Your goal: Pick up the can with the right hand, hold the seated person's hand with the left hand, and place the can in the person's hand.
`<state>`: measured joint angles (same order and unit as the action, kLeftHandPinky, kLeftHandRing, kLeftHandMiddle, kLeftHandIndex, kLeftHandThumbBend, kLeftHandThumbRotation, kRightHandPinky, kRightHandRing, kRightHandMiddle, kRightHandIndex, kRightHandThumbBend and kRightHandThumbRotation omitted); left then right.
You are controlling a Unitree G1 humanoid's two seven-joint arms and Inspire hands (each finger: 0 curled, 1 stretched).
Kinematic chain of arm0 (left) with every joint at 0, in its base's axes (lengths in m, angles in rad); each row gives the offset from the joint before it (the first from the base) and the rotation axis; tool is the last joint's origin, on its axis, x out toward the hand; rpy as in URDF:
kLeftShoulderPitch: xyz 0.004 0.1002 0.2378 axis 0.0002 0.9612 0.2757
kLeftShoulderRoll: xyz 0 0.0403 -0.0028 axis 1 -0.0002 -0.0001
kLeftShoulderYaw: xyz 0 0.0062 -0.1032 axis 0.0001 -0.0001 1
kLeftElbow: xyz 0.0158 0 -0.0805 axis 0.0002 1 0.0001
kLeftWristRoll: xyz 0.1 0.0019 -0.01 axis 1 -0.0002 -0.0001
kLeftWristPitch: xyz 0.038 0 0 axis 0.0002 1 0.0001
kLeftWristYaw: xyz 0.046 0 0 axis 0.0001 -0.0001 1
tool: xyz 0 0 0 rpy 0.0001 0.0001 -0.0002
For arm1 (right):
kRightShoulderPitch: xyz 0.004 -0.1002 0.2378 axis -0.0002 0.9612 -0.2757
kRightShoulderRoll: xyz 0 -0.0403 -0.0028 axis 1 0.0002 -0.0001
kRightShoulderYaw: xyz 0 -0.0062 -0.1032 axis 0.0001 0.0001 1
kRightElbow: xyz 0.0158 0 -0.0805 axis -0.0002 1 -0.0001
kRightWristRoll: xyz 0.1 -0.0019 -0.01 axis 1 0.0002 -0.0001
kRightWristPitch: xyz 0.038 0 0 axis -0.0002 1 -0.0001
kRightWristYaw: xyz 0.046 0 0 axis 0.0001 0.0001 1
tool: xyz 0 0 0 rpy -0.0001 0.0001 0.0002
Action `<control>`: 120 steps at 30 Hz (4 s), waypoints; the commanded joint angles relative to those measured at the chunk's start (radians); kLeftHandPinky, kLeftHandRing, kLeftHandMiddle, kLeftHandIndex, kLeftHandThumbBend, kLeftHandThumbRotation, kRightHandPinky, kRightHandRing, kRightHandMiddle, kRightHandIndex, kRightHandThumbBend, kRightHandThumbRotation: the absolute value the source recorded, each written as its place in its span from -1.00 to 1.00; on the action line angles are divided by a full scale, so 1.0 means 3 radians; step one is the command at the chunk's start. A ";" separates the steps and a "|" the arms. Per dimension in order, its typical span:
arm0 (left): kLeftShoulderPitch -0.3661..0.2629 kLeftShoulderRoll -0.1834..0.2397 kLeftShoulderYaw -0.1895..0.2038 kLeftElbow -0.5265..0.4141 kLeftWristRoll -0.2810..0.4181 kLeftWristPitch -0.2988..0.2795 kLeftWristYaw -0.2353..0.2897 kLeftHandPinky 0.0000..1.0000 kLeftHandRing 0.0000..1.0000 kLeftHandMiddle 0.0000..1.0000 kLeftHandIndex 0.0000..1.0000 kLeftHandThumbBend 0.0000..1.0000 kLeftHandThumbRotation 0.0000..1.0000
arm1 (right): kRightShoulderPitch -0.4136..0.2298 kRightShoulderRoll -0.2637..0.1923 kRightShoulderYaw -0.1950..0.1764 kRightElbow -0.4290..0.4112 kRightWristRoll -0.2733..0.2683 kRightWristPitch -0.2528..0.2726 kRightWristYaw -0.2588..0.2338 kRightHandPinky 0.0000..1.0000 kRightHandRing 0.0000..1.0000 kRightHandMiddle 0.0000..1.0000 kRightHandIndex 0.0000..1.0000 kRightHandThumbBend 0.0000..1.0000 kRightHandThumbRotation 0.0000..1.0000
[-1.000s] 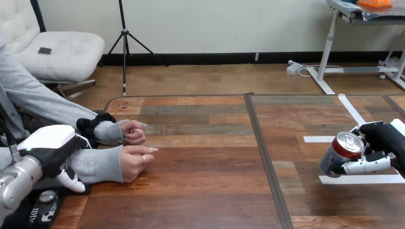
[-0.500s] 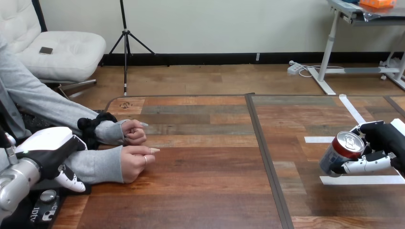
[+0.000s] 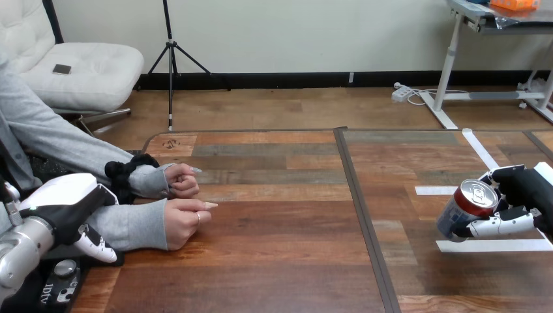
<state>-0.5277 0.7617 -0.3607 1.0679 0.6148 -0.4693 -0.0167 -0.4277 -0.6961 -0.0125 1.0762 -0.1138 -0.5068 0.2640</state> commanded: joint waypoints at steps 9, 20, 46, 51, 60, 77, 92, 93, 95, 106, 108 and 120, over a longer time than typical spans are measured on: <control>-0.0035 -0.0024 0.0185 -0.0086 -0.0258 -0.0230 0.0109 -0.51 -0.39 -0.24 -0.05 0.68 -1.00 | -0.0172 0.0041 -0.0097 -0.0081 0.0052 -0.0092 -0.0083 -0.63 -0.52 -0.35 -0.17 0.65 -1.00; -0.0013 -0.0020 0.0304 -0.0240 -0.0417 -0.0328 0.0149 -0.63 -0.53 -0.37 -0.06 0.72 -1.00 | -0.0179 0.0041 -0.0079 -0.0069 0.0025 -0.0100 -0.0100 -0.64 -0.54 -0.37 -0.18 0.67 -1.00; 0.0171 0.0029 0.0646 -0.0967 -0.0685 -0.0498 0.0063 -0.69 -0.59 -0.45 -0.09 0.77 -1.00 | -0.0163 0.0056 -0.0057 -0.0141 0.0013 -0.0082 -0.0097 -0.66 -0.55 -0.39 -0.17 0.63 -1.00; 0.0196 0.0028 0.0711 -0.1092 -0.0714 -0.0564 0.0065 -0.66 -0.57 -0.44 -0.10 0.78 -1.00 | -0.0165 0.0063 -0.0054 -0.0145 0.0004 -0.0063 -0.0113 -0.67 -0.56 -0.40 -0.18 0.65 -1.00; 0.0214 0.0010 0.0791 -0.1221 -0.0796 -0.0693 0.0058 -0.71 -0.64 -0.50 -0.14 0.82 -1.00 | -0.0163 0.0071 -0.0051 -0.0150 -0.0002 -0.0065 -0.0110 -0.52 -0.43 -0.29 -0.17 0.65 -1.00; 0.0285 -0.0036 0.0893 -0.1552 -0.0859 -0.0575 0.0000 -0.66 -0.57 -0.41 -0.17 0.85 -1.00 | -0.0169 0.0088 -0.0057 -0.0149 0.0015 -0.0053 -0.0094 -0.57 -0.47 -0.31 -0.17 0.66 -1.00; 0.0307 -0.0087 0.0939 -0.1719 -0.0930 -0.0578 -0.0041 -0.72 -0.65 -0.47 -0.18 0.86 -1.00 | -0.0179 0.0126 -0.0075 -0.0143 0.0048 -0.0087 -0.0078 -0.55 -0.46 -0.32 -0.18 0.67 -1.00; 0.0307 -0.0091 0.0941 -0.1725 -0.0918 -0.0584 -0.0030 -0.72 -0.66 -0.47 -0.18 0.87 -1.00 | -0.0181 0.0132 -0.0079 -0.0141 0.0055 -0.0091 -0.0071 -0.54 -0.45 -0.31 -0.18 0.66 -1.00; 0.0310 -0.0103 0.0946 -0.1747 -0.0902 -0.0576 -0.0022 -0.73 -0.66 -0.48 -0.18 0.88 -1.00 | -0.0185 0.0143 -0.0078 -0.0141 0.0056 -0.0091 -0.0079 -0.53 -0.44 -0.30 -0.18 0.65 -1.00; 0.0320 -0.0204 0.0965 -0.1783 -0.0886 -0.0571 0.0007 -0.74 -0.65 -0.44 -0.19 0.86 -1.00 | -0.0222 0.0218 -0.0065 -0.0131 0.0021 -0.0081 -0.0164 -0.56 -0.48 -0.32 -0.17 0.67 -1.00; 0.0321 -0.0221 0.0960 -0.1802 -0.0867 -0.0554 0.0016 -0.73 -0.64 -0.42 -0.19 0.86 -1.00 | -0.0226 0.0233 -0.0047 -0.0159 -0.0008 -0.0069 -0.0203 -0.56 -0.48 -0.32 -0.17 0.68 -1.00; 0.0327 -0.0370 0.0946 -0.1808 -0.0872 -0.0533 0.0050 -0.73 -0.65 -0.49 -0.19 0.84 -1.00 | -0.0273 0.0339 -0.0005 -0.0256 -0.0055 0.0018 -0.0246 -0.43 -0.36 -0.25 -0.16 0.67 -1.00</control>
<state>-0.3427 0.6948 -0.1203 0.6239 0.3852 -0.6114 -0.0473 -0.4275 -0.6191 -0.0097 1.0663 -0.1297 -0.4971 0.2194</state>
